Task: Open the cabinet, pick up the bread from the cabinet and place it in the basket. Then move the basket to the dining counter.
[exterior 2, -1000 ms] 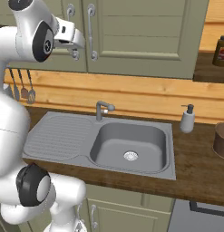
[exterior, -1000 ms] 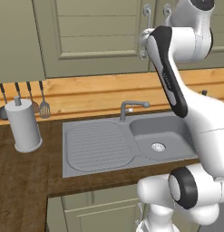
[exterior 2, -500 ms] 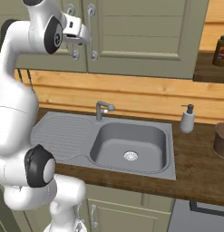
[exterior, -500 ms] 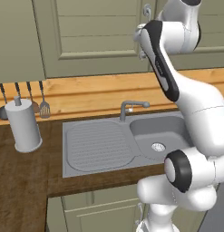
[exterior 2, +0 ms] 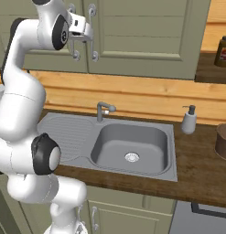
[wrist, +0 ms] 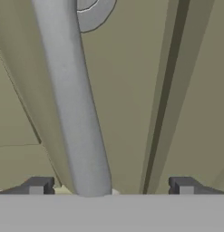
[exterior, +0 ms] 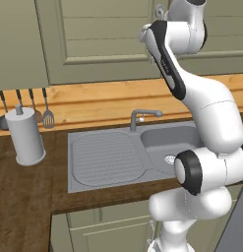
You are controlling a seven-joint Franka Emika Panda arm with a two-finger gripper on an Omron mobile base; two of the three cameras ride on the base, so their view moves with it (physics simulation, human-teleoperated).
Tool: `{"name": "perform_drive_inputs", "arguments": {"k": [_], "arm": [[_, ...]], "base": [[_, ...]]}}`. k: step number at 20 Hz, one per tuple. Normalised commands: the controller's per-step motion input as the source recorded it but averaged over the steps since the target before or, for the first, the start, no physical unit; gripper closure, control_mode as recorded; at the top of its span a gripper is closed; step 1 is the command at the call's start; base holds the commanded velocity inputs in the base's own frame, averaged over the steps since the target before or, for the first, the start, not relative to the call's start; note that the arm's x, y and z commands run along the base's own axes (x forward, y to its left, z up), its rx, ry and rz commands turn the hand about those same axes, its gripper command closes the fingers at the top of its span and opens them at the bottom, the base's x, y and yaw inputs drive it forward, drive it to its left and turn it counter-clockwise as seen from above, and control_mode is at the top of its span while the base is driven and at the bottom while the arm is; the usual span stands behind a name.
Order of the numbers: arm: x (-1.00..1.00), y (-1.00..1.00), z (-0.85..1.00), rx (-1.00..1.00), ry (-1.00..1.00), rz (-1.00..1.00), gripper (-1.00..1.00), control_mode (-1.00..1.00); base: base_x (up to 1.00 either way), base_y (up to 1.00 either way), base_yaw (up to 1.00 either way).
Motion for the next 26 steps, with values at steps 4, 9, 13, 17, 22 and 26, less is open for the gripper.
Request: {"name": "perform_drive_inputs", "arguments": {"k": [4, 9, 13, 17, 22, 26], "arm": [[0.46, 0.07, -0.06, 0.00, 0.00, 0.00, 1.00, -1.00], [0.49, 0.29, -0.24, 0.00, 0.00, 0.00, 1.00, -1.00], [0.52, 0.38, -0.24, 0.00, 0.00, 0.00, 1.00, -1.00], [0.25, 0.73, -0.19, 0.00, 0.00, 0.10, 1.00, -1.00], [-0.12, 1.00, -0.01, 0.00, 0.00, 0.16, 1.00, -1.00], [-0.34, 1.00, 0.00, -0.03, 0.00, 0.14, 1.00, -1.00]], "base": [[0.00, 0.00, 0.00], [0.00, 0.00, 0.00], [0.00, 0.00, 0.00], [0.00, 0.00, 0.00], [0.00, 0.00, 0.00], [0.00, 0.00, 0.00]]}}
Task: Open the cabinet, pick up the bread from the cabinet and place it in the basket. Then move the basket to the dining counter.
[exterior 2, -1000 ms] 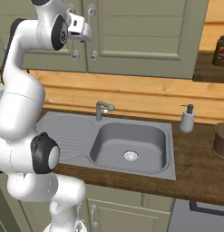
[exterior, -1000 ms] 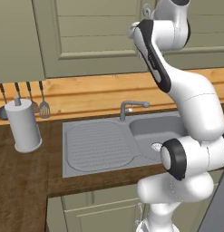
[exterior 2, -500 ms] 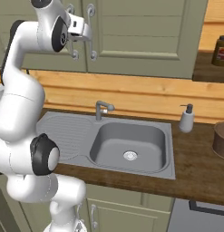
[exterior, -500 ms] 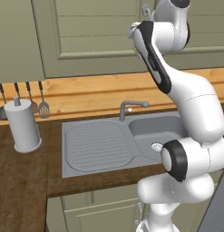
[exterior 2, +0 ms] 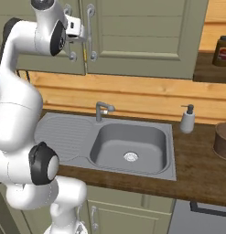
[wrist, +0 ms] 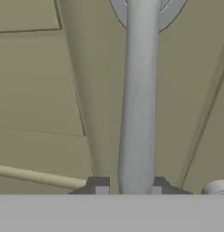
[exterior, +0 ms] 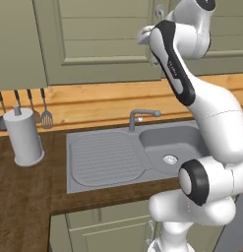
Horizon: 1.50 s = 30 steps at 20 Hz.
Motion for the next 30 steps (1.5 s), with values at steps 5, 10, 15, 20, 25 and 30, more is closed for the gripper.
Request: {"name": "perform_drive_inputs", "arguments": {"k": [5, 10, 15, 20, 25, 30], "arm": [[-0.38, 1.00, 0.00, -0.05, 0.00, 0.11, 1.00, -1.00], [-0.54, 1.00, 0.00, -0.03, 0.00, 0.08, 1.00, -1.00], [-0.64, 1.00, 0.00, -0.02, 0.00, 0.06, 1.00, -1.00], [-0.65, 1.00, 0.00, -0.01, 0.00, 0.03, 1.00, -1.00], [-0.53, 1.00, 0.00, 0.00, 0.00, 0.00, 1.00, -1.00], [-0.35, 1.00, -0.01, 0.00, 0.00, 0.00, 1.00, -1.00]], "base": [[0.00, 0.00, 0.00], [0.00, 0.00, 0.00], [0.00, 0.00, 0.00], [0.00, 0.00, 0.00], [0.00, 0.00, 0.00], [0.00, 0.00, 0.00]]}}
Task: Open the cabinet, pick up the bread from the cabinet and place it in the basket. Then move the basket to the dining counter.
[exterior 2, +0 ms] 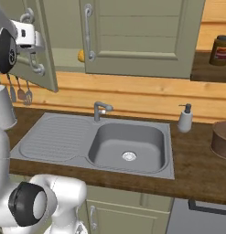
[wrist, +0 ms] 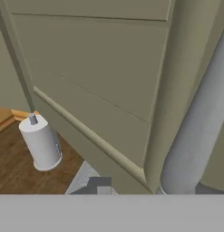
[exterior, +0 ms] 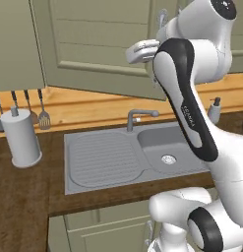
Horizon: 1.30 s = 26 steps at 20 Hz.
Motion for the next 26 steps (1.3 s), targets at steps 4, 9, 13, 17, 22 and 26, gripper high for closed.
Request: {"name": "perform_drive_inputs", "arguments": {"k": [4, 9, 13, 17, 22, 26], "arm": [[-0.30, 1.00, -0.04, 0.00, 0.00, 0.00, 1.00, -1.00], [-0.27, 1.00, -0.11, 0.00, 0.00, 0.00, 1.00, -1.00], [-0.21, 1.00, -0.28, 0.00, -0.01, 0.01, 1.00, -1.00], [-0.04, 1.00, -0.29, 0.04, 0.00, 0.06, 1.00, -1.00], [0.00, 1.00, -0.50, 0.16, 0.00, 0.12, 1.00, -1.00], [0.01, 1.00, -0.59, 0.08, 0.00, 0.09, 1.00, -1.00]], "base": [[0.00, 0.00, 0.00], [0.00, 0.00, 0.00], [0.00, 0.00, 0.00], [0.00, 0.00, 0.00], [0.00, 0.00, 0.00], [0.00, 0.00, 0.00]]}}
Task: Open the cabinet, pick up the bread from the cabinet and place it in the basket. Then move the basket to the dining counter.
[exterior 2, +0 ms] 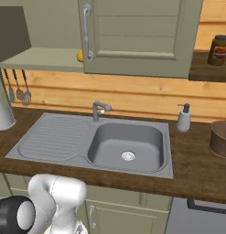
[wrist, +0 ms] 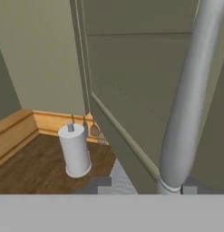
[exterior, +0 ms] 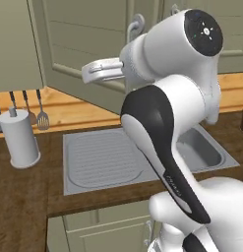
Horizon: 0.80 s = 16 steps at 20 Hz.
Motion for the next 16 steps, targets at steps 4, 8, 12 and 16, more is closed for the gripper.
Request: {"name": "perform_drive_inputs", "arguments": {"k": [4, 8, 12, 16], "arm": [[0.27, 1.00, -0.65, 0.07, 0.00, 0.09, 1.00, -1.00], [0.38, 1.00, -0.67, 0.05, 0.00, 0.07, 1.00, -1.00], [0.36, 1.00, -0.59, 0.03, 0.00, 0.07, 1.00, -1.00], [0.21, 1.00, -0.41, 0.06, 0.01, 0.12, 1.00, -1.00]], "base": [[0.00, 0.00, 0.00], [0.00, 0.00, 0.00], [0.00, 0.00, 0.00], [0.00, 0.00, 0.00]]}}
